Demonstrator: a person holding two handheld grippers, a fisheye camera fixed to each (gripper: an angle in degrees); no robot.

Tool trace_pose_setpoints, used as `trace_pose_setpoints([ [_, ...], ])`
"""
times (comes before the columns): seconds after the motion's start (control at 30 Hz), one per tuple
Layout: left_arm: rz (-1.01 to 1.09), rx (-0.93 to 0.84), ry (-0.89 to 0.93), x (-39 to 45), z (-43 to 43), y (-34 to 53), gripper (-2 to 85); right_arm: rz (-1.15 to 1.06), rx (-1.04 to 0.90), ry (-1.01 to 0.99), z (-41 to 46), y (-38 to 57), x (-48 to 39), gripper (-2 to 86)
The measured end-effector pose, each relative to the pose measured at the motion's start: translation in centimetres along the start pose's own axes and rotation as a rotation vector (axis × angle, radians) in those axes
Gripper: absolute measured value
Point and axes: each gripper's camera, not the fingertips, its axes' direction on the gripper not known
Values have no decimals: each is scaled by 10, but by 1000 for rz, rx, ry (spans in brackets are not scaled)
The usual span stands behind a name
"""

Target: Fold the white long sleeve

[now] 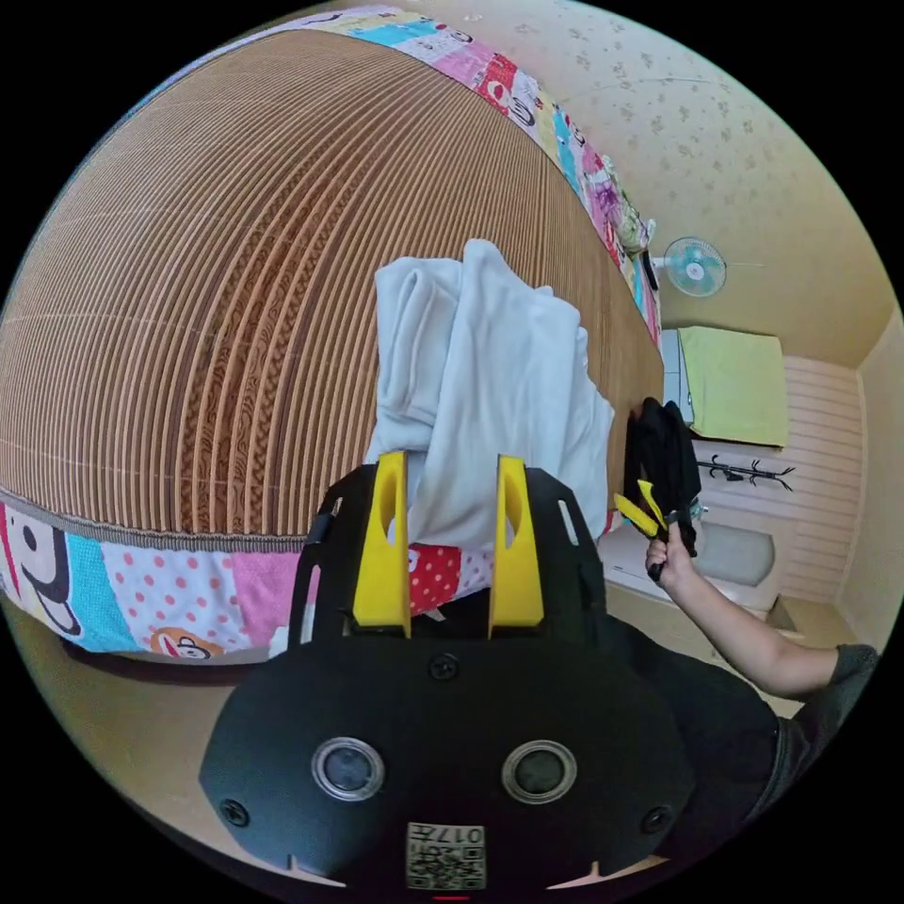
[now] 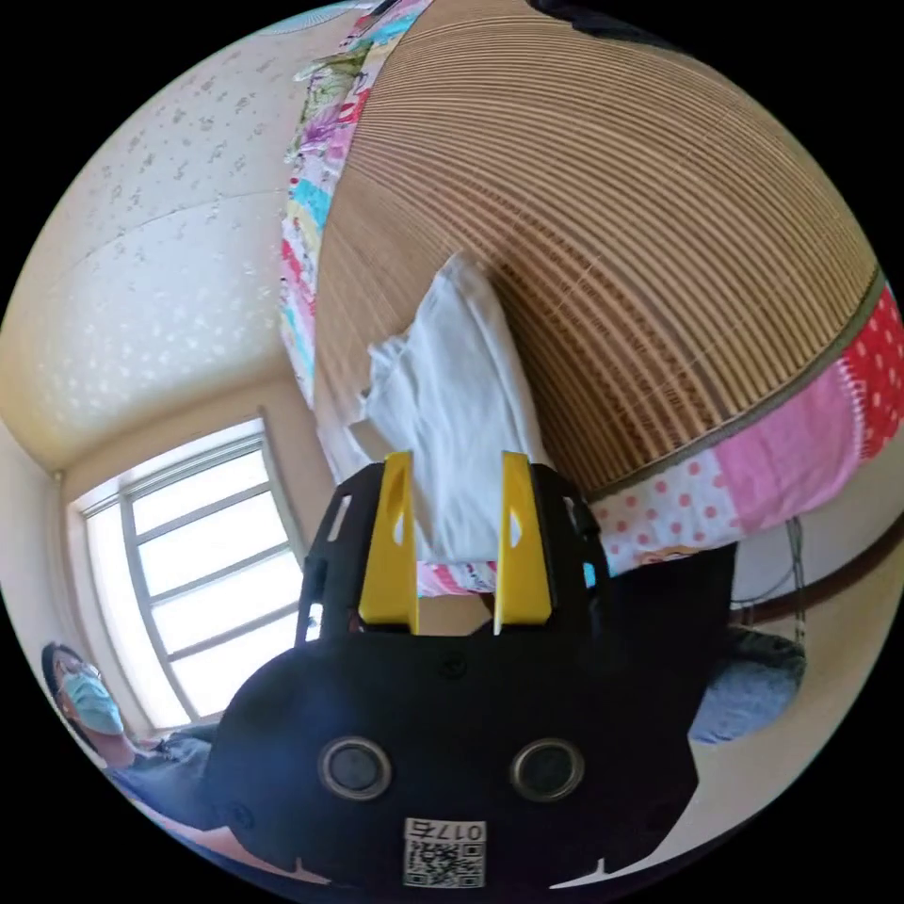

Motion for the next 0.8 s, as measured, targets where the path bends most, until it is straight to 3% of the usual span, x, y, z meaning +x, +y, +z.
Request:
trace_pose_setpoints([
  [0.07,104,-95,-81,12,15,-6,37,2,-88,101,10,-20,-6,146],
  [0.2,109,-43,-77,5,-2,2,23,-72,-179,195,21,-46,-27,131],
  [0.3,-19,19,17,-20,-8,25,31,-190,-179,223,22,-52,-53,86],
  [0.4,-171,153,28,-42,-13,56,127,-302,-215,283,34,-45,-81,74],
  [0.5,-265,121,141,-61,9,72,161,-387,-276,291,60,-31,-108,85],
  [0.63,-285,85,243,-55,31,88,69,-477,-413,236,119,-18,-153,114],
  [0.8,-126,161,354,-5,10,94,39,-516,-615,206,209,-15,-228,214],
])
